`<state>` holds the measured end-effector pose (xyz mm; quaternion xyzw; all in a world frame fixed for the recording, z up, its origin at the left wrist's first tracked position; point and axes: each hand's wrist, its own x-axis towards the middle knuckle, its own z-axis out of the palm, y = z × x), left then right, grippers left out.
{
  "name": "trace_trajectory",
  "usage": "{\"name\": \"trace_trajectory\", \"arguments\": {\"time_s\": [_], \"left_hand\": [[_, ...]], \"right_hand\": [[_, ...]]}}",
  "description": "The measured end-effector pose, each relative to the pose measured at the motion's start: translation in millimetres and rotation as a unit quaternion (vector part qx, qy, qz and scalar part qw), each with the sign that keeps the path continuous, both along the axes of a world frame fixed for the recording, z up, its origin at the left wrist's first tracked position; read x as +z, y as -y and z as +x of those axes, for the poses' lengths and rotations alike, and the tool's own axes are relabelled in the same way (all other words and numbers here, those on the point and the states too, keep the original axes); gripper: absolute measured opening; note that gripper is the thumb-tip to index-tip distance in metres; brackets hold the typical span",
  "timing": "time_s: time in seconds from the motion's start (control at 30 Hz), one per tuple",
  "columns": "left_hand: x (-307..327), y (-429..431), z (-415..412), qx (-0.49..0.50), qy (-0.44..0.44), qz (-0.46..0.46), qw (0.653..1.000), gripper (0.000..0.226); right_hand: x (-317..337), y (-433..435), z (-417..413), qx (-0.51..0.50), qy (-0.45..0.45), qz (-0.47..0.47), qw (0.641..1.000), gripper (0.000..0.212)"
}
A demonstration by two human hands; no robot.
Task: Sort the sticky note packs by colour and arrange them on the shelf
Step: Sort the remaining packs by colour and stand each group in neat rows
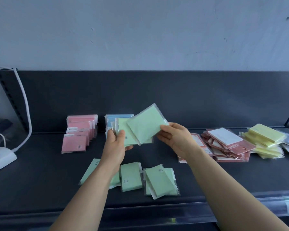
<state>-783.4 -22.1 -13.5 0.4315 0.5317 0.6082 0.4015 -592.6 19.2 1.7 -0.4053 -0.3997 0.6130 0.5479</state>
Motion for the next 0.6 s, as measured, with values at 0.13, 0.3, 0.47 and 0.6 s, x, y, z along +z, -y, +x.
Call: {"name": "trace_trajectory", "arguments": {"time_s": [0.13,0.3,0.47,0.6], "left_hand": [[2.3,-1.2,-13.3,0.019,-0.013,-0.018,1.0,0.017],[9.4,2.0,-10.3,-0.051,-0.037,-0.05,0.997,0.021],[10.9,-0.8,-1.6,-0.083,-0.111,-0.037,0.99,0.025],[6.1,-1.7,-2.1,-0.052,-0.149,-0.047,0.986,0.024]], "right_hand": [[9.8,-2.4,8.3,0.009,0.022,0.029,0.999,0.011],[9.0,-1.6,-1.9,0.045,0.178,0.104,0.978,0.029],[6.5,1.1,-17.1,0.02,0.251,0.16,0.954,0.029],[1.1,3.6,-24.8,-0.044,0.292,0.189,0.937,0.043]]}}
